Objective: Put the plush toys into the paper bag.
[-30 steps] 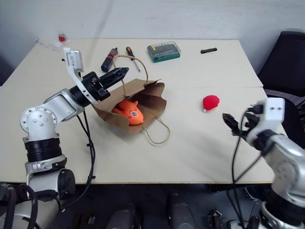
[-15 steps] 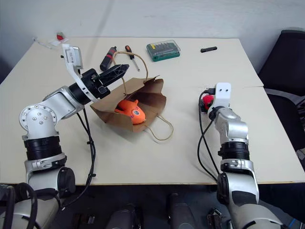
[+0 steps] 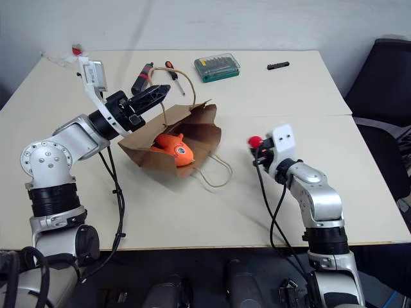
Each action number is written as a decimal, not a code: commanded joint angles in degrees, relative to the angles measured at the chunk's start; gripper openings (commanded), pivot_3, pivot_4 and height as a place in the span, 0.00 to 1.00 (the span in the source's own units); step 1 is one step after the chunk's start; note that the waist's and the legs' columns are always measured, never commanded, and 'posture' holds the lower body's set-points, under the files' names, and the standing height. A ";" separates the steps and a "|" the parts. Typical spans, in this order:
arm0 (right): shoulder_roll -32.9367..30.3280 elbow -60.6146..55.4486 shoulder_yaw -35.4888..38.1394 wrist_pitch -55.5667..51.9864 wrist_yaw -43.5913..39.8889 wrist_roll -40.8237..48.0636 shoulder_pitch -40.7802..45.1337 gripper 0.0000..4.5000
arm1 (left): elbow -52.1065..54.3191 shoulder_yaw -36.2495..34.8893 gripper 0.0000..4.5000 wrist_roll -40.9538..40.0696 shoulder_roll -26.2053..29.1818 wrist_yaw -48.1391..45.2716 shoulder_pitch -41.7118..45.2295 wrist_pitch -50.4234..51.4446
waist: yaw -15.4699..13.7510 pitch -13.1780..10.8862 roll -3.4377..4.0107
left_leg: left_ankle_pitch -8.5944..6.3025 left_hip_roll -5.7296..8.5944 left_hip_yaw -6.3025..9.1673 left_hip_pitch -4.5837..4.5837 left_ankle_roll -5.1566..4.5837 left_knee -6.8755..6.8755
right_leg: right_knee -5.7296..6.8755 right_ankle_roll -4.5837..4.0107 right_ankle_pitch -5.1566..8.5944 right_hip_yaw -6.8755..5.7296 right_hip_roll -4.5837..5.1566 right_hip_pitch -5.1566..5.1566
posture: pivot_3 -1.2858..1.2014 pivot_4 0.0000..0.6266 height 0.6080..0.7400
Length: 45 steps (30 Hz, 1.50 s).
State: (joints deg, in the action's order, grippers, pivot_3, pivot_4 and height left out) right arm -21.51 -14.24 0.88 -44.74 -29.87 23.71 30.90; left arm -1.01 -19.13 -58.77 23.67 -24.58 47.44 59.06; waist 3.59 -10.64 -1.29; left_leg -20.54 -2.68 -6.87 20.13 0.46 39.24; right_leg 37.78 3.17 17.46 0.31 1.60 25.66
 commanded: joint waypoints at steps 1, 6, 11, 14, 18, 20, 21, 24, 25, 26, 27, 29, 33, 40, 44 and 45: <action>2.98 -2.87 -6.33 -4.63 -0.79 1.86 6.52 0.11 | 2.30 -0.16 0.00 -1.43 0.45 -0.84 0.52 0.08 | -0.13 0.00 0.00 | 0.06 -0.02 0.03 -0.04 0.10 0.00 | 0.06 -0.11 0.00 -0.02 -0.04 0.00 | 0.52 0.24 1.00; 5.70 9.94 -15.33 -0.74 -0.81 -5.63 13.68 0.11 | 3.09 -0.22 0.00 -2.71 0.27 -0.92 0.53 0.86 | -0.66 0.01 -0.02 | 0.18 0.00 0.24 0.04 0.13 -0.02 | 0.04 -0.29 0.01 -0.20 0.02 0.00 | 0.52 0.24 1.00; 11.80 28.36 -13.70 7.46 1.68 -9.39 22.19 0.11 | 6.63 -0.66 0.00 -5.55 1.56 -1.77 -1.19 2.95 | -0.21 0.01 -0.03 | 0.15 0.08 0.25 0.22 -0.09 -0.03 | 0.04 -0.21 -0.04 -0.28 0.18 0.04 | 0.52 0.24 1.00; 13.98 34.18 -11.56 8.85 0.69 -8.79 24.74 0.11 | 7.57 -1.18 0.00 -6.12 2.01 -1.38 -2.53 3.04 | 0.04 0.01 -0.02 | 0.15 0.00 0.24 0.23 -0.08 -0.11 | 0.06 -0.21 -0.03 -0.29 0.13 0.08 | 0.52 0.24 1.00; 16.82 42.61 -7.81 10.13 0.72 -8.15 28.11 0.11 | 8.07 -1.07 0.00 -6.23 1.81 -0.70 -3.31 2.46 | 0.05 0.01 -0.02 | 0.16 -0.01 0.28 0.22 -0.06 -0.12 | 0.08 -0.24 -0.01 -0.33 0.14 0.07 | 0.52 0.24 1.00; 18.11 49.34 -6.38 12.87 2.20 -9.29 30.32 0.11 | 7.89 -1.04 0.00 -6.05 1.72 -0.49 -3.20 2.03 | 0.08 0.01 -0.02 | 0.16 0.02 0.27 0.23 -0.06 -0.10 | 0.09 -0.24 -0.02 -0.32 0.16 0.07 | 0.52 0.24 1.00; 18.47 52.74 -5.93 14.82 3.60 -10.28 31.24 0.11 | 7.78 -1.05 0.00 -5.94 1.63 -0.36 -3.13 1.79 | 0.13 0.01 -0.02 | 0.16 0.01 0.27 0.21 -0.06 -0.09 | 0.10 -0.24 -0.02 -0.32 0.15 0.07 | 0.52 0.24 1.00; 19.39 60.50 -4.13 18.56 5.57 -11.37 33.38 0.27 | 7.14 -0.89 0.00 -5.39 1.50 -0.12 -2.77 1.02 | 0.49 0.01 -0.02 | 0.16 0.00 0.27 0.22 -0.06 -0.12 | 0.10 -0.24 -0.01 -0.33 0.15 0.07 | 0.52 0.24 1.00; 19.70 61.79 -3.41 19.20 5.39 -11.07 33.77 0.32 | 6.90 -0.78 0.00 -5.13 1.51 -0.07 -2.70 0.74 | 0.56 0.01 -0.02 | 0.16 0.01 0.27 0.23 -0.06 -0.12 | 0.08 -0.24 -0.01 -0.33 0.15 0.07 | 0.52 0.24 1.00; 19.92 62.30 -2.81 19.63 5.03 -10.86 34.00 0.39 | 6.55 -0.68 0.00 -4.70 1.64 -0.10 -2.67 0.32 | 0.64 0.01 -0.02 | 0.16 0.01 0.28 0.23 -0.06 -0.13 | 0.07 -0.24 -0.01 -0.34 0.15 0.07 | 0.52 0.24 1.00; 20.05 61.87 -2.27 19.78 4.44 -10.52 34.00 0.48 | 6.14 -0.62 0.00 -4.24 1.77 -0.07 -2.67 -0.08 | 0.78 0.01 -0.02 | 0.16 0.01 0.28 0.24 -0.06 -0.13 | 0.06 -0.24 -0.01 -0.34 0.16 0.06 | 0.52 0.24 1.00; 20.20 58.99 -1.41 18.91 3.07 -9.53 33.48 0.63 | 5.14 -0.67 0.00 -3.25 1.94 0.12 -2.58 -1.01 | 1.11 0.01 -0.02 | 0.16 0.01 0.28 0.26 -0.06 -0.13 | 0.05 -0.24 -0.02 -0.34 0.16 0.07 | 0.52 0.24 1.00; 18.52 43.41 -1.92 11.93 1.38 -7.76 29.08 0.94 | 3.76 -1.02 0.00 -2.57 1.89 0.40 -2.33 -1.98 | 1.28 0.01 -0.02 | 0.16 -0.03 0.30 0.26 -0.04 -0.15 | 0.07 -0.24 -0.02 -0.35 0.12 0.09 | 0.52 0.24 1.00; 5.52 -2.48 1.72 -13.32 0.41 3.50 10.74 0.99 | 2.46 -0.50 0.00 -1.68 1.82 -0.37 -1.55 -3.01 | -0.23 0.01 -0.02 | 0.15 0.01 0.52 0.40 -0.02 -0.15 | -0.04 -0.24 -0.01 -0.53 0.22 0.08 | 0.52 0.24 1.00; 1.29 -17.36 14.02 -28.33 4.00 11.37 0.70 0.99 | 1.72 -0.29 0.00 -1.52 1.83 -0.72 -0.97 -3.29 | -1.12 0.01 -0.03 | 0.15 0.02 0.56 0.36 -0.02 -0.09 | -0.02 -0.24 -0.01 -0.55 0.21 0.03 | 0.52 0.24 1.00; 2.30 -19.28 18.10 -32.08 5.44 12.87 -1.39 0.99 | 1.57 -0.20 0.00 -1.52 1.81 -0.81 -0.82 -3.33 | -1.30 0.01 -0.03 | 0.16 0.05 0.56 0.34 -0.01 -0.09 | -0.06 -0.24 -0.01 -0.55 0.21 0.02 | 0.52 0.24 1.00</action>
State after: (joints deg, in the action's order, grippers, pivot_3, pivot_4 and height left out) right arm -19.73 -29.02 13.73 -71.61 -26.39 33.43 30.70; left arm -0.64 -19.09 -60.26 25.17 -24.61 44.92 56.77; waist 2.29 -10.62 -1.32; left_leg -20.37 -2.64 -6.32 20.43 0.46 39.15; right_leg 37.68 2.91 17.46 -0.21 1.80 25.67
